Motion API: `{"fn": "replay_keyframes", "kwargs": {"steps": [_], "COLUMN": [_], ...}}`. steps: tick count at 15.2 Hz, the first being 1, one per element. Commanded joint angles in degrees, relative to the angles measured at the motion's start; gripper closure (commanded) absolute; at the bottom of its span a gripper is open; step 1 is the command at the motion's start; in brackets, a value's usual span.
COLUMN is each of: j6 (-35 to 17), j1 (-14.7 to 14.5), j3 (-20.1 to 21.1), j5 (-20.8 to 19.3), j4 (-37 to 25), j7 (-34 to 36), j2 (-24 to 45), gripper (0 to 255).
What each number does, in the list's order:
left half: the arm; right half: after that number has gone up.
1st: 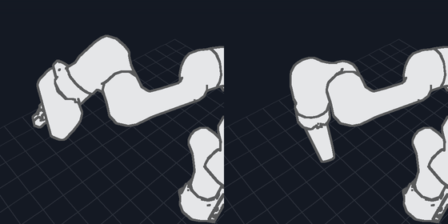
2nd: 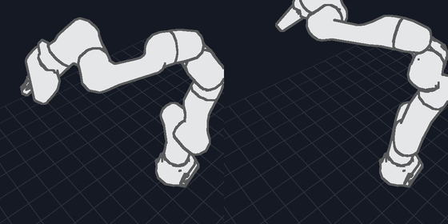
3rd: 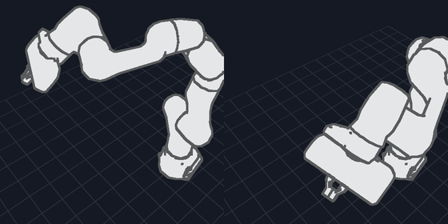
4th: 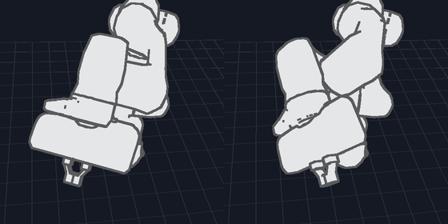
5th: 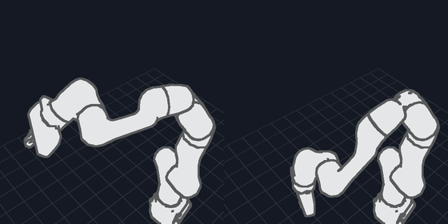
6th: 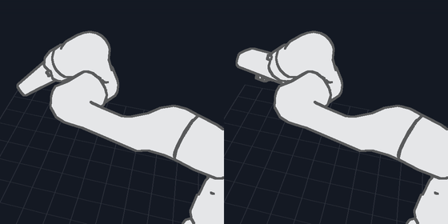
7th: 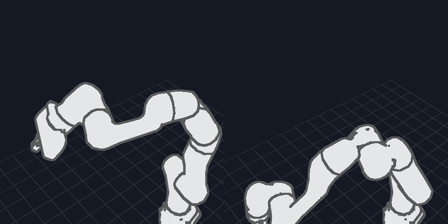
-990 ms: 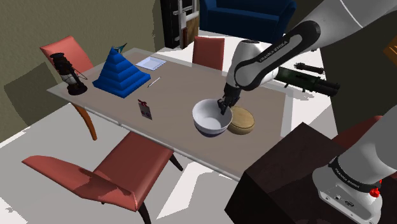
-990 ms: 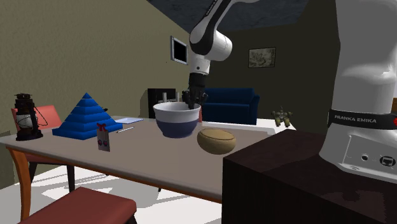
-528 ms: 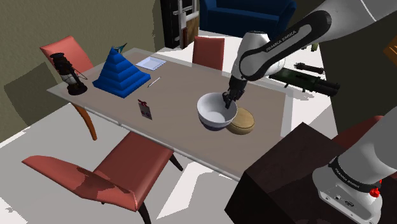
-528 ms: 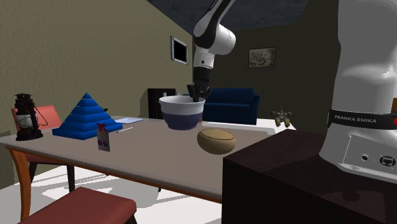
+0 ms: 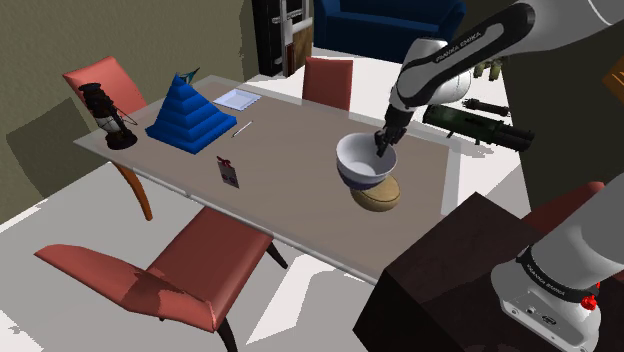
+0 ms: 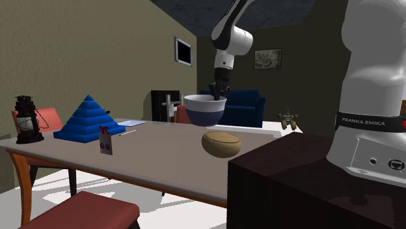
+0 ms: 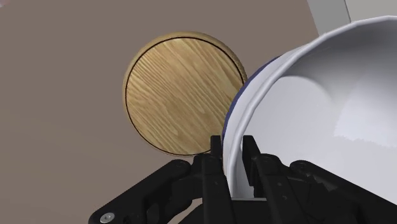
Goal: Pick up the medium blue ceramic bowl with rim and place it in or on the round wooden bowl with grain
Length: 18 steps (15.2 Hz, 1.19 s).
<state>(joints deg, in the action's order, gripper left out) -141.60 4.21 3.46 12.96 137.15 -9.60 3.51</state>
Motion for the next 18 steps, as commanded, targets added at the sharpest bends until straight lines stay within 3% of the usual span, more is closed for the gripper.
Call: {"fn": "replay_keyframes", "kwargs": {"steps": [1, 7, 18], "j6": [1.2, 4.8, -3.1], "j1": [1.8, 6.5, 6.6], "j3": [-1.5, -5.7, -5.0], "j5": [0.0, -0.3, 2.3], "j4": [-0.9, -4.1, -2.8], "j7": [-3.3, -11.5, -14.1], "j2": [0.1, 1.0, 7.8], "gripper": [255, 255, 255]}}
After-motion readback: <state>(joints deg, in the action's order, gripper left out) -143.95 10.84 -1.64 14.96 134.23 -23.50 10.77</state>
